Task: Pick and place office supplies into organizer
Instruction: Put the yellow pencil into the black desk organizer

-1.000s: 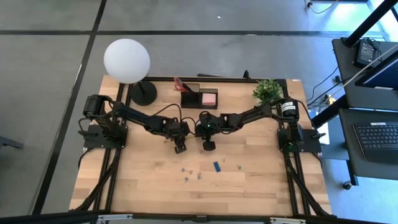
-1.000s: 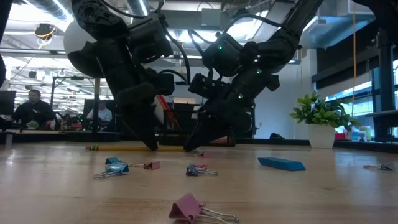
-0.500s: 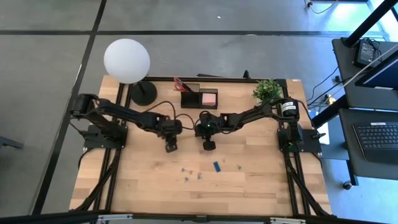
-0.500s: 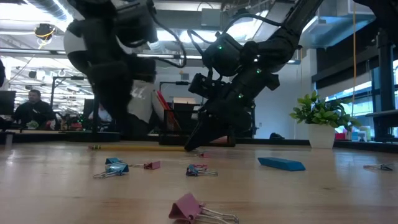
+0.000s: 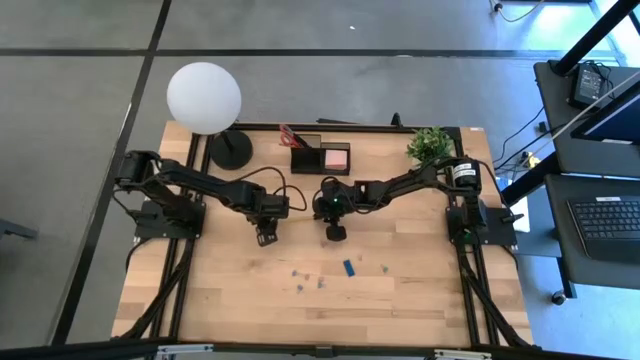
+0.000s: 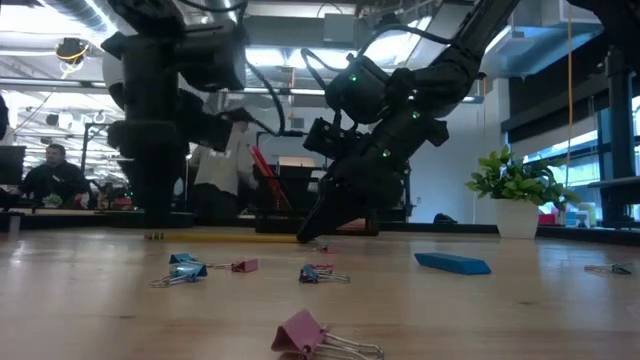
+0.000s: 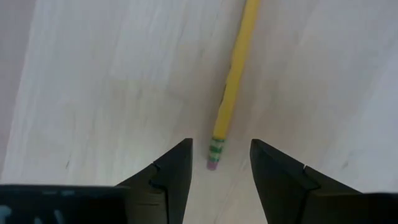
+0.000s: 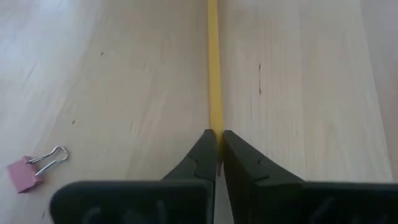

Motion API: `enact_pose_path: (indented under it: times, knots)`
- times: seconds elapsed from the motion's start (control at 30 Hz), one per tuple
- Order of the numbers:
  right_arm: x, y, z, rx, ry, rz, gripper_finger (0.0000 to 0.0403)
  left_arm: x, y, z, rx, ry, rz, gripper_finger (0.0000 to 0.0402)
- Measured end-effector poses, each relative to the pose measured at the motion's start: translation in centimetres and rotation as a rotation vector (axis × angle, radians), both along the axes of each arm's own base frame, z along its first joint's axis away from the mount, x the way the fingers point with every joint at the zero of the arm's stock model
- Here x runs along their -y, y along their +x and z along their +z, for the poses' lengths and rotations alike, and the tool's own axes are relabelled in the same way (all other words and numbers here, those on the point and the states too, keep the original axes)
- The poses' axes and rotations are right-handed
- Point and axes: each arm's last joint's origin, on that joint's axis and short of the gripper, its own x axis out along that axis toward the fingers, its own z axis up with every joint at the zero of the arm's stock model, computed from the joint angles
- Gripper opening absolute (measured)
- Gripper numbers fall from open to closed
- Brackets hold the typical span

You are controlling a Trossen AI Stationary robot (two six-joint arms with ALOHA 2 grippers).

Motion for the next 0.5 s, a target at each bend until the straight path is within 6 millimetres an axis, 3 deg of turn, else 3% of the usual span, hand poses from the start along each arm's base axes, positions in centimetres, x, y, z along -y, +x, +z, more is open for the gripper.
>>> enact_pose_path:
  times: [0.2,0.5]
  knots:
    - [0.3,0.0,0.0,0.000,0.016,-0.014,0.0017,0.0,0.0,-1.3,-0.082,0.000,-0.013,0.0155]
    - [0.4,0.0,0.0,0.005,0.025,-0.007,0.0017,0.0,0.2,-1.6,-0.094,0.008,-0.111,0.0154]
